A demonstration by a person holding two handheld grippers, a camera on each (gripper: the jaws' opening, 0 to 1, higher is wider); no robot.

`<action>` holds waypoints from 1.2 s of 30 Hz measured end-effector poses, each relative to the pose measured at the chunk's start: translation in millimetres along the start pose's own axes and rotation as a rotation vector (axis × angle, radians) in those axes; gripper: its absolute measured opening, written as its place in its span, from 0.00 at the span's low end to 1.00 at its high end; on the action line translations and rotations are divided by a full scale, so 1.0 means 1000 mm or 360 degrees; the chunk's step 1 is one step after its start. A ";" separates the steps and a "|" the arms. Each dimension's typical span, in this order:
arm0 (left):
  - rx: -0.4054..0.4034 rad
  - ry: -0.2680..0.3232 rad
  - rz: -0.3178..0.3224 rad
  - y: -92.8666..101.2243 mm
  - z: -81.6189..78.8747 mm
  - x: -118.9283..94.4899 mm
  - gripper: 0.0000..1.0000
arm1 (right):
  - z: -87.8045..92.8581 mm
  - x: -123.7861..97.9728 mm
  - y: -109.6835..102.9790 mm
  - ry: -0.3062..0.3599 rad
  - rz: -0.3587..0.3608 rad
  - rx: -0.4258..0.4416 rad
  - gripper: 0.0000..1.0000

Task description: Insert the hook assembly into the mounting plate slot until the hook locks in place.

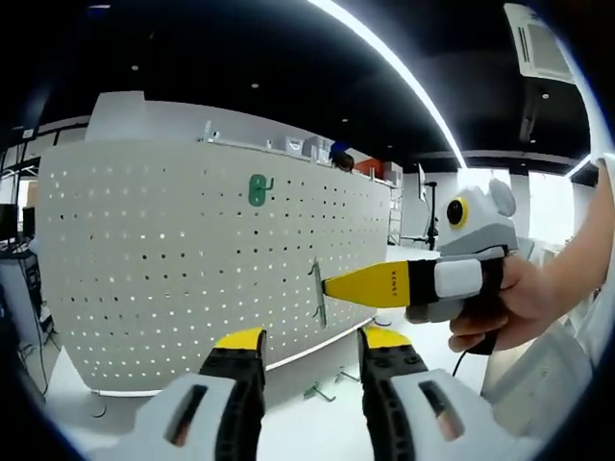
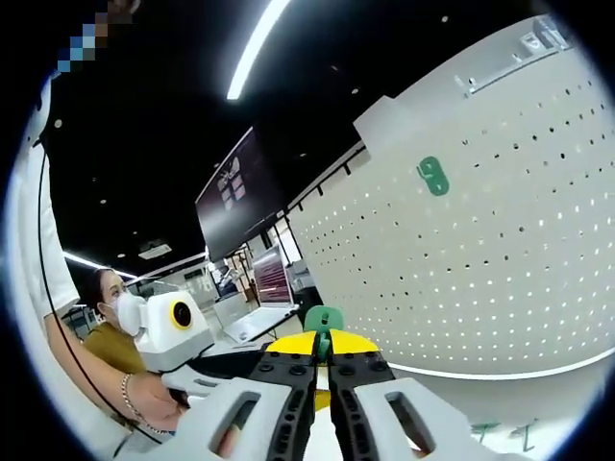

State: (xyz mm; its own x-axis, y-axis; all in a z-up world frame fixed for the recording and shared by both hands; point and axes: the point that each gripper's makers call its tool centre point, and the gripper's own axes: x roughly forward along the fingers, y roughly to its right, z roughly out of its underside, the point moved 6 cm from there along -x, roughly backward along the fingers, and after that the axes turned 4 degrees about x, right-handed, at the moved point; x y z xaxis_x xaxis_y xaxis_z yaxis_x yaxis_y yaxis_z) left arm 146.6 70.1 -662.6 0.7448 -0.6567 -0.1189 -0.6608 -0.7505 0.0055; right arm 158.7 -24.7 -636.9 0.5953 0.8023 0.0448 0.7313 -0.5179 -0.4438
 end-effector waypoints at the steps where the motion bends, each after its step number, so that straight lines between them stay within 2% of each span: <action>1: -0.0006 -0.0011 -0.0003 0.000 0.001 0.000 0.46 | 0.000 0.000 0.000 0.0000 -0.0001 0.0005 0.00; 11: -0.0006 -0.0053 0.0014 0.003 0.006 0.004 0.74 | 0.000 -0.001 0.001 0.0000 0.0000 0.0027 0.00; 15: 0.0001 -0.0069 0.0017 0.004 0.007 0.004 0.77 | 0.000 -0.001 0.001 0.0001 0.0000 0.0025 0.00; 19: 0.0004 -0.0077 0.0018 0.004 0.009 0.004 0.75 | -0.003 -0.002 0.000 -0.0001 0.0000 -0.0021 0.00; 22: -0.0004 -0.0085 0.0016 0.003 0.010 0.004 0.75 | -0.005 -0.004 0.000 -0.0069 0.0073 -0.0250 0.00; 26: -0.0017 -0.0096 0.0014 0.003 0.012 0.004 0.75 | -0.012 -0.008 0.002 -0.0083 0.0207 -0.0497 0.00; 28: -0.0017 -0.0095 0.0015 0.003 0.012 0.004 0.75 | -0.015 -0.010 0.003 -0.0082 0.0248 -0.0558 0.00; 29: -0.0015 -0.0096 0.0017 0.004 0.011 0.004 0.75 | -0.015 -0.010 0.004 -0.0094 0.0256 -0.0580 0.00; 32: -0.0015 -0.0101 0.0023 0.004 0.012 0.004 0.75 | -0.017 -0.010 0.005 -0.0066 0.0234 -0.0501 0.00; 36: -0.0017 -0.0106 0.0029 0.004 0.012 0.005 0.75 | -0.019 -0.012 0.007 -0.0067 0.0250 -0.0514 0.00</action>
State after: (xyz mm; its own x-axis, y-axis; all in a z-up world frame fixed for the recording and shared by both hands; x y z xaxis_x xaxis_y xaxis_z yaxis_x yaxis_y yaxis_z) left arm 146.7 64.7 -675.5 0.7244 -0.6642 -0.1845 -0.6731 -0.7393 0.0186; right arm 162.9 -43.8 -623.9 0.6992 0.7137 -0.0416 0.7037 -0.6973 -0.1364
